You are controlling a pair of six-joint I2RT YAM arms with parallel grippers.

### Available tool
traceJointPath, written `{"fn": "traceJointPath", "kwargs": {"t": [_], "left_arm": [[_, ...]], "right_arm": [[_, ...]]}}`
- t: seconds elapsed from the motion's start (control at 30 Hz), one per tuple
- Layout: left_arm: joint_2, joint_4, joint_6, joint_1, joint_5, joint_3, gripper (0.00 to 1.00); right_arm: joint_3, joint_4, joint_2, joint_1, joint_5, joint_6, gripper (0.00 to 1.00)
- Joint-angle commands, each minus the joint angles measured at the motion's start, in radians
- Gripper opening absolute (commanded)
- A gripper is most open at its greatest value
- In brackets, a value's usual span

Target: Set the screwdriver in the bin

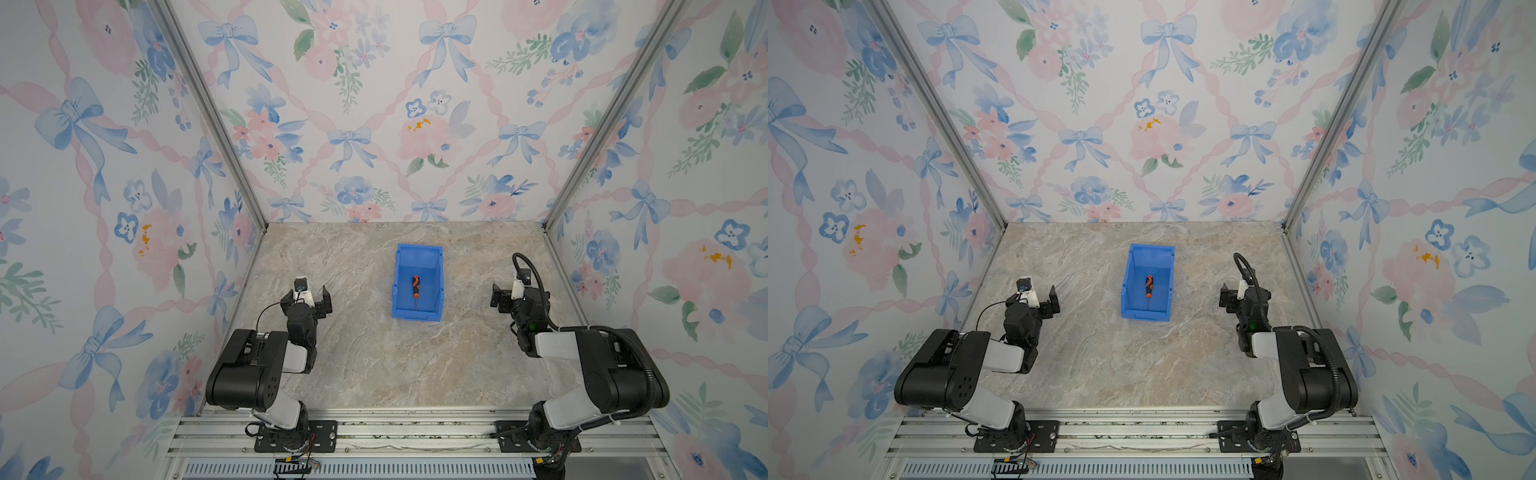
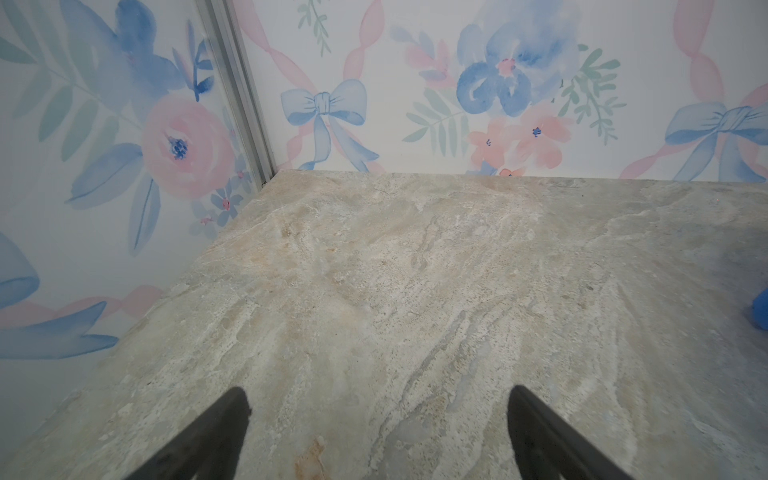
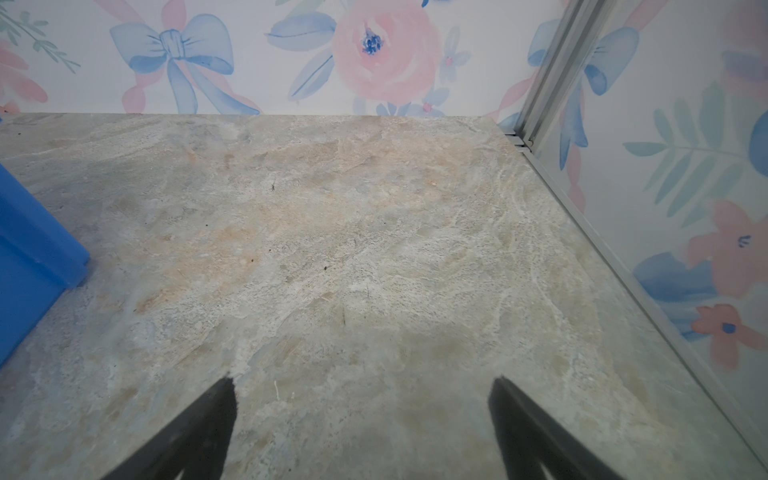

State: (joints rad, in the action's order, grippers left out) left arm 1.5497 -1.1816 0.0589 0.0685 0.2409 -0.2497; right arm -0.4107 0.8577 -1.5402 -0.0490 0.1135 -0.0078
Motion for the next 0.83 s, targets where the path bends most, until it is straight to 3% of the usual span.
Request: {"fn": "traceJointPath", "kwargs": {"t": [0.0, 0.8], "left_arm": [[0.011, -0.023, -0.018, -0.005, -0.011, 0.012, 0.98], [0.011, -0.023, -0.028, 0.008, 0.008, 0.012, 0.97]], "right_arm": [[0.012, 0.033, -0.008, -0.008, 0.017, 0.008, 0.97], [0.013, 0.032, -0.008, -0.006, 0.015, 0.007, 0.97]]}}
